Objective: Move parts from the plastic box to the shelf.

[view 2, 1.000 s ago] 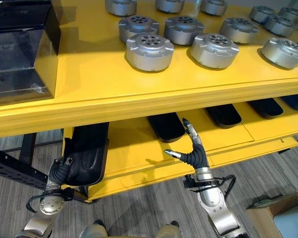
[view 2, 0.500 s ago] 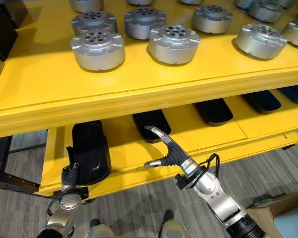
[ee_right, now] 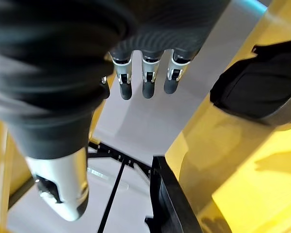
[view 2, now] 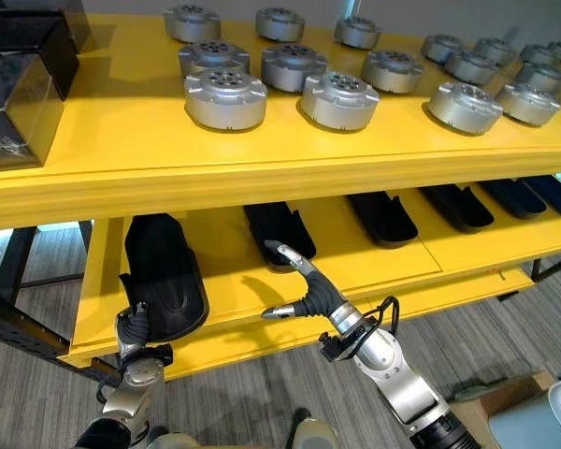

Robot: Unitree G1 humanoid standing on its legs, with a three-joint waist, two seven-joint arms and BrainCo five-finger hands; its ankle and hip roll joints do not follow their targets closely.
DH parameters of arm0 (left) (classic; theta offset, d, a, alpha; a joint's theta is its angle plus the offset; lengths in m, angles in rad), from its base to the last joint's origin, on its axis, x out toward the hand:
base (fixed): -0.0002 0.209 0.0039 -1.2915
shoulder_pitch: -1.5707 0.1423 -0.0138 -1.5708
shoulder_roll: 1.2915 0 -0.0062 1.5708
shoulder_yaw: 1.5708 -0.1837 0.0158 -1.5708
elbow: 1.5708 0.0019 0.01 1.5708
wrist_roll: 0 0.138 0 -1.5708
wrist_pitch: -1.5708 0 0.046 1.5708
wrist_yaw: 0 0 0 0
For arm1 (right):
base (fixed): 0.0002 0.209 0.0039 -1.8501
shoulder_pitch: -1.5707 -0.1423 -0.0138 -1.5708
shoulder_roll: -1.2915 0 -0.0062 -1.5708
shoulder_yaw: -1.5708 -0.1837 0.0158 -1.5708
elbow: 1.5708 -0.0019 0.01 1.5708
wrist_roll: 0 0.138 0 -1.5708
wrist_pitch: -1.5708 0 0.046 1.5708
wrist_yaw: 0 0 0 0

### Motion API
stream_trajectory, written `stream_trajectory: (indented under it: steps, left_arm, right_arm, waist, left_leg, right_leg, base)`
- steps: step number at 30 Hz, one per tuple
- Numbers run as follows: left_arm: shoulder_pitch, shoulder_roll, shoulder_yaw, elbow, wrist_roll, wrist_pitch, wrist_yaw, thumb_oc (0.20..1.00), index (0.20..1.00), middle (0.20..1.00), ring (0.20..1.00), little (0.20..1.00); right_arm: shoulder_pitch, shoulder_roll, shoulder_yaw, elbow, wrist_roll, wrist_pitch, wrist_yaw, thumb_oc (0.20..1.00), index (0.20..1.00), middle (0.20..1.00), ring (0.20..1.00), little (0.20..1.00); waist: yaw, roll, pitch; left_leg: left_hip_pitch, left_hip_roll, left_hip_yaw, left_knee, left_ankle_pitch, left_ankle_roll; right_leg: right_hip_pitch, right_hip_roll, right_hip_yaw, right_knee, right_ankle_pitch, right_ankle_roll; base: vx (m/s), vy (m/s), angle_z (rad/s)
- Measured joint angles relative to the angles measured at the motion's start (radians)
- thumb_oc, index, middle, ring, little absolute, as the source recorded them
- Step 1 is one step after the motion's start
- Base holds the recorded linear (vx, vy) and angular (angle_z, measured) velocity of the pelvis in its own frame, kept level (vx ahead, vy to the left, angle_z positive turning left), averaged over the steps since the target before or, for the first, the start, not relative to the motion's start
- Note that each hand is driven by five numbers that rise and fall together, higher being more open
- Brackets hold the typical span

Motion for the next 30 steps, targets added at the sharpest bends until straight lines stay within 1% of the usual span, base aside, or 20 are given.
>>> stream_trajectory:
  steps: [6,9,10,11,12,13,14,15,16,17,18,19,20,21,23,25,26,27,28,30]
  left_arm:
    - [-0.045,-0.001,-0.004,0.106,0.127,0.026,0.068,0.200,0.200,0.200,0.200,0.200]
    - [-0.079,0.010,-0.006,0.123,0.150,0.033,0.077,0.200,0.200,0.200,0.200,0.200]
    - [-0.110,0.026,-0.023,0.124,0.170,0.032,0.082,0.200,0.200,0.200,0.200,0.200]
    - [-0.127,0.030,-0.024,0.124,0.186,0.029,0.087,0.200,0.200,0.200,0.200,0.200]
    - [-0.151,0.047,-0.025,0.124,0.189,0.028,0.093,0.200,0.200,0.200,0.200,0.200]
    - [-0.178,0.074,-0.028,0.127,0.196,0.028,0.093,0.200,0.200,0.200,0.200,0.200]
    - [-0.203,0.100,-0.034,0.132,0.203,0.029,0.097,0.200,0.200,0.200,0.200,0.200]
    - [-0.210,0.122,-0.040,0.132,0.208,0.033,0.111,0.200,0.200,0.200,0.200,0.200]
    - [-0.225,0.121,-0.040,0.132,0.213,0.035,0.119,0.200,0.200,0.200,0.200,0.200]
    - [-0.258,0.138,-0.041,0.137,0.229,0.035,0.113,0.200,0.200,0.200,0.200,0.200]
    - [-0.301,0.177,-0.045,0.150,0.233,0.037,0.106,0.200,0.200,0.200,0.200,0.200]
    - [-0.329,0.192,-0.036,0.168,0.233,0.043,0.110,0.200,0.200,0.200,0.200,0.200]
    - [-0.345,0.224,-0.030,0.184,0.226,0.049,0.112,0.200,0.200,0.200,0.200,0.200]
    - [-0.353,0.234,-0.014,0.200,0.221,0.049,0.119,0.200,0.200,0.200,0.200,0.200]
    - [-0.362,0.235,-0.012,0.225,0.221,0.049,0.114,0.200,0.200,0.200,0.200,0.200]
    - [-0.368,0.233,-0.011,0.228,0.221,0.049,0.115,0.200,0.200,0.200,0.200,0.200]
    - [-0.379,0.232,-0.012,0.230,0.221,0.049,0.108,0.200,0.200,0.200,0.200,0.200]
    - [-0.395,0.239,-0.010,0.242,0.219,0.055,0.102,0.200,0.200,0.200,0.200,0.200]
    - [-0.413,0.253,0.009,0.246,0.204,0.063,0.105,0.200,0.200,0.200,0.200,0.200]
    - [-0.419,0.273,0.060,0.276,0.178,0.084,0.111,0.200,0.200,0.200,0.200,0.200]
  right_arm:
    - [0.042,-0.022,-0.051,0.015,-0.002,-0.007,-0.016,1.000,1.000,1.000,1.000,1.000]
    - [0.032,-0.025,-0.055,0.013,-0.002,-0.008,-0.016,1.000,1.000,1.000,1.000,1.000]
    - [0.000,-0.048,-0.054,0.011,-0.002,-0.008,-0.016,1.000,1.000,1.000,1.000,1.000]
    - [-0.024,-0.063,-0.054,0.011,-0.002,-0.008,-0.017,1.000,1.000,1.000,1.000,1.000]
    - [-0.040,-0.062,-0.054,0.010,-0.002,-0.008,-0.023,1.000,1.000,1.000,1.000,1.000]
    - [-0.046,-0.061,-0.052,0.009,-0.002,-0.008,-0.025,1.000,1.000,1.000,1.000,1.000]
    - [-0.070,-0.063,-0.051,0.014,-0.002,-0.007,-0.026,1.000,1.000,1.000,1.000,1.000]
    - [-0.105,-0.075,-0.052,0.009,-0.001,-0.007,-0.029,1.000,1.000,1.000,1.000,1.000]
    - [-0.129,-0.115,-0.068,-0.012,-0.001,-0.012,-0.039,1.000,1.000,1.000,1.000,1.000]
    - [-0.137,-0.116,-0.071,-0.012,0.000,-0.014,-0.048,1.000,1.000,1.000,1.000,1.000]
    - [-0.136,-0.113,-0.067,-0.012,-0.001,-0.012,-0.045,1.000,1.000,1.000,1.000,1.000]
    - [-0.168,-0.119,-0.069,-0.002,-0.001,-0.004,-0.044,1.000,1.000,1.000,1.000,1.000]
    - [-0.186,-0.119,-0.071,-0.002,-0.001,0.003,-0.045,1.000,1.000,1.000,1.000,1.000]
    - [-0.186,-0.123,-0.080,-0.003,-0.001,0.006,-0.049,1.000,1.000,1.000,1.000,1.000]
    - [-0.182,-0.124,-0.077,-0.004,-0.001,0.008,-0.048,1.000,1.000,1.000,1.000,1.000]
    - [-0.181,-0.134,-0.079,-0.013,0.000,0.016,-0.048,1.000,1.000,1.000,1.000,1.000]
    - [-0.172,-0.135,-0.079,-0.022,0.000,0.027,-0.046,1.000,1.000,1.000,1.000,1.000]
    - [-0.160,-0.132,-0.078,-0.034,0.000,0.034,-0.045,1.000,1.000,1.000,1.000,1.000]
    - [-0.181,-0.130,-0.081,-0.036,-0.001,0.039,-0.043,1.000,1.000,1.000,1.000,1.000]
    - [-0.177,-0.135,-0.094,-0.043,0.000,0.049,-0.045,1.000,1.000,1.000,1.000,1.000]
  waist:
    - [-0.061,0.044,0.051]
    - [-0.062,0.049,0.078]
    - [-0.055,0.058,0.098]
    - [-0.051,0.067,0.117]
    - [-0.050,0.064,0.140]
    - [-0.061,0.027,0.157]
    - [-0.059,0.004,0.169]
    - [-0.051,0.022,0.170]
    - [-0.042,0.090,0.187]
    - [-0.043,0.065,0.213]
    - [-0.062,0.006,0.226]
    - [-0.065,0.022,0.246]
    - [-0.064,0.024,0.249]
    - [-0.067,0.021,0.255]
    - [-0.079,0.028,0.259]
    - [-0.074,0.058,0.271]
    - [-0.074,0.058,0.277]
    - [-0.080,0.032,0.269]
    - [-0.083,0.032,0.284]
    - [-0.083,0.052,0.290]
  left_leg:
    - [-0.033,-0.005,0.016,0.054,-0.021,0.006]
    - [-0.056,-0.006,0.021,0.072,-0.022,0.007]
    - [-0.100,-0.007,0.019,0.087,-0.024,0.008]
    - [-0.116,0.003,0.017,0.084,-0.024,0.010]
    - [-0.132,0.011,0.014,0.090,-0.024,0.010]
    - [-0.140,-0.008,-0.001,0.107,-0.022,0.004]
    - [-0.188,-0.012,-0.022,0.190,-0.045,0.018]
    - [-0.234,-0.011,-0.033,0.306,-0.104,0.053]
    - [-0.240,0.029,-0.034,0.282,-0.154,0.054]
    - [-0.242,0.008,-0.020,0.274,-0.156,0.061]
    - [-0.242,-0.031,-0.024,0.264,-0.138,0.047]
    - [-0.262,-0.004,-0.040,0.258,-0.130,0.042]
    - [-0.276,0.012,-0.046,0.257,-0.131,0.042]
    - [-0.271,0.004,-0.049,0.256,-0.130,0.044]
    - [-0.276,-0.004,-0.053,0.268,-0.126,0.045]
    - [-0.292,0.005,-0.051,0.265,-0.126,0.050]
    - [-0.301,-0.002,-0.048,0.263,-0.124,0.051]
    - [-0.304,-0.028,-0.045,0.259,-0.120,0.046]
    - [-0.317,-0.028,-0.049,0.282,-0.110,0.047]
    - [-0.330,-0.020,-0.057,0.309,-0.109,0.057]
  right_leg:
    - [-0.028,-0.014,0.035,-0.020,0.015,0.008]
    - [-0.047,-0.011,0.040,-0.031,0.017,0.011]
    - [-0.090,-0.014,0.045,-0.040,0.017,0.011]
    - [-0.100,-0.004,0.043,-0.042,0.019,0.027]
    - [-0.126,-0.004,0.052,0.024,0.009,0.025]
    - [-0.150,-0.022,0.057,0.044,0.015,0.008]
    - [-0.179,-0.031,0.055,0.048,0.016,0.007]
    - [-0.201,-0.022,0.054,0.024,0.018,0.016]
    - [-0.251,0.016,0.054,0.107,-0.022,0.030]
    - [-0.289,-0.016,0.092,0.281,-0.068,0.020]
    - [-0.245,-0.054,0.113,0.297,-0.149,0.006]
    - [-0.244,-0.015,0.103,0.257,-0.115,-0.023]
    - [-0.249,0.008,0.100,0.219,-0.103,-0.021]
    - [-0.248,0.015,0.096,0.194,-0.077,-0.033]
    - [-0.248,0.011,0.096,0.172,-0.069,-0.030]
    - [-0.248,0.014,0.087,0.144,-0.057,-0.001]
    - [-0.267,0.000,0.099,0.236,-0.086,-0.009]
    - [-0.242,-0.027,0.105,0.235,-0.115,-0.011]
    - [-0.247,-0.030,0.093,0.216,-0.090,-0.028]
    - [-0.246,-0.024,0.074,0.198,-0.069,-0.024]
  base:
    - [0.00,0.140,-0.17]
    - [-0.10,0.109,-0.16]
    - [-0.10,0.085,-0.19]
    - [-0.11,0.089,-0.11]
    - [-0.12,0.101,0.23]
    - [-0.14,0.112,0.31]
    - [-0.11,0.098,-0.12]
    - [-0.09,0.102,-0.60]
    - [-0.07,0.093,-0.48]
    - [-0.05,0.091,0.31]
    - [-0.05,0.101,0.60]
    - [-0.04,0.112,0.32]
    - [-0.03,0.095,-0.29]
    - [-0.03,0.085,-0.37]
    - [-0.03,0.075,-0.35]
    - [-0.04,0.073,-0.39]
    - [-0.04,0.063,0.10]
    - [-0.04,0.054,0.25]
    - [-0.02,0.048,0.16]
    - [-0.01,0.045,-0.09]
